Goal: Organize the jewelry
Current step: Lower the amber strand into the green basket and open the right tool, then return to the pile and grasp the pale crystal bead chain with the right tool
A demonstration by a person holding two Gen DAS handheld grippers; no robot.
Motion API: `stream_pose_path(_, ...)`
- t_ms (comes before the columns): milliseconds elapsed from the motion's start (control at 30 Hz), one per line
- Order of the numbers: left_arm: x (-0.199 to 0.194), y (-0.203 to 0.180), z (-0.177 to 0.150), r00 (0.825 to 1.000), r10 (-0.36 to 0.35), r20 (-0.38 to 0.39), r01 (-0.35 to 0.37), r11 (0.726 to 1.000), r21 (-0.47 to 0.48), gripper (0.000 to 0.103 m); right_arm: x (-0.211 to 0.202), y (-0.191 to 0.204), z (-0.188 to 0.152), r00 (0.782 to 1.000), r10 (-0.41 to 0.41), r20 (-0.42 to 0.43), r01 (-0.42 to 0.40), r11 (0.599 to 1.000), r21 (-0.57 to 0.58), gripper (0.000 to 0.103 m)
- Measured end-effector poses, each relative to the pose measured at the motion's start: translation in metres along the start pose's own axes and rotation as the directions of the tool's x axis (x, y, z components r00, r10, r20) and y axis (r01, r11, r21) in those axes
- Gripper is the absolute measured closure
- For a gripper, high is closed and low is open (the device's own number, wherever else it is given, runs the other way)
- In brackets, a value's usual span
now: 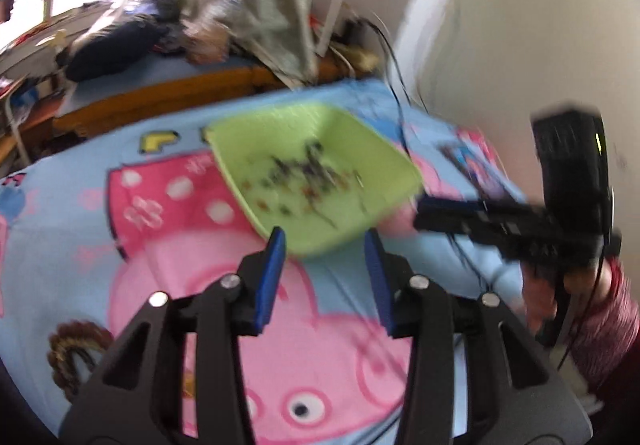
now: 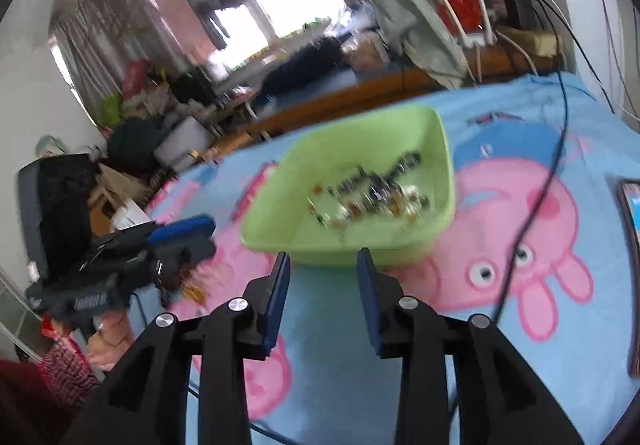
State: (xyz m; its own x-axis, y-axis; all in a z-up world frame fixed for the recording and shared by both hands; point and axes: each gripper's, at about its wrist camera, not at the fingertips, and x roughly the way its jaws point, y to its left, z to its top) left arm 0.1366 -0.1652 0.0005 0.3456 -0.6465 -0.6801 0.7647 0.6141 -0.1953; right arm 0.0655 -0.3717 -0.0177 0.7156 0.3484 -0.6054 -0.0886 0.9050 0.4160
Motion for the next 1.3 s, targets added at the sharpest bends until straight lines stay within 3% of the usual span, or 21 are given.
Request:
stream_pose_path(167,0.036,-0.005,-0.004,0.996,0.032,-0.079,-0.031,0.999,0.006,0.064,0.023,-0.006,0.004,0.994,-0.086,-0.061,0.086,0.996,0.001,0.098)
stream_pose_path(367,0.060,0.018,0.015,0.991,0.100,-0.091,-0.105,0.993,-0.052,0.063,0.050,-0.007,0.017,0.993,-0.096,-0.072,0.096,0.995,-0.002,0.098)
stream_pose_path(500,0.067,0.035,0.026,0.973,0.218,-0.076,-0.223,0.973,-0.060,0.063,0.067,0.006,0.027,0.994,-0.087,-0.059,0.086,0.996,-0.021,0.098)
stream_pose_path(533,0.064,0.040,0.026,0.968,0.237,-0.080,-0.243,0.967,-0.077,0.063,0.070,0.010,0.027,0.994,-0.089,-0.060,0.088,0.996,-0.024,0.098)
stream_pose_path(633,0.029,0.047,0.019,0.984,0.169,-0.055,-0.175,0.976,-0.128,0.063,0.069,0.026,0.017,0.996,-0.029,-0.082,0.027,0.999,-0.020,0.098)
stream_pose_path(733,-0.034,0.057,-0.010,0.986,0.166,0.026,-0.162,0.978,-0.130,0.063,0.063,0.051,-0.002,0.994,-0.014,-0.106,0.006,0.997,-0.073,0.098)
stream_pose_path(767,-0.051,0.066,-0.021,0.982,0.184,0.039,-0.176,0.972,-0.157,0.062,0.064,0.057,-0.005,0.993,0.002,-0.118,-0.012,0.997,-0.081,0.098)
stream_pose_path(833,-0.086,0.102,-0.046,0.964,0.265,0.039,-0.246,0.933,-0.261,0.042,0.074,0.075,-0.012,0.983,0.053,-0.173,-0.070,0.993,-0.097,0.098)
stream_pose_path(867,-0.096,0.120,-0.055,0.950,0.312,0.027,-0.288,0.904,-0.317,0.039,0.081,0.084,-0.013,0.978,0.069,-0.195,-0.091,0.990,-0.106,0.098)
stream_pose_path(900,-0.108,0.146,-0.067,0.936,0.353,-0.004,-0.325,0.855,-0.404,0.039,0.088,0.093,-0.013,0.975,0.071,-0.212,-0.098,0.988,-0.120,0.098)
stream_pose_path(967,-0.113,0.174,-0.080,0.942,0.334,-0.030,-0.307,0.820,-0.484,0.039,0.107,0.120,-0.015,0.968,0.082,-0.238,-0.122,0.980,-0.158,0.098)
stream_pose_path(1033,-0.105,0.185,-0.087,0.943,0.328,-0.062,-0.313,0.805,-0.503,0.039,0.123,0.137,-0.015,0.960,0.104,-0.262,-0.150,0.975,-0.162,0.098)
stream_pose_path(1100,-0.087,0.183,-0.094,0.954,0.278,-0.109,-0.295,0.823,-0.485,0.040,0.140,0.152,-0.019,0.954,0.100,-0.284,-0.156,0.971,-0.182,0.098)
stream_pose_path(1167,-0.076,0.165,-0.095,0.936,0.328,-0.126,-0.350,0.840,-0.414,0.060,0.141,0.160,-0.023,0.959,0.081,-0.273,-0.142,0.967,-0.211,0.098)
stream_pose_path(1233,-0.068,0.142,-0.094,0.921,0.351,-0.166,-0.388,0.862,-0.326,0.072,0.133,0.162,-0.030,0.955,0.079,-0.286,-0.146,0.965,-0.220,0.099)
stream_pose_path(1300,-0.072,0.122,-0.102,0.938,0.298,-0.175,-0.340,0.888,-0.309,0.073,0.119,0.161,-0.041,0.953,0.070,-0.294,-0.146,0.959,-0.243,0.099)
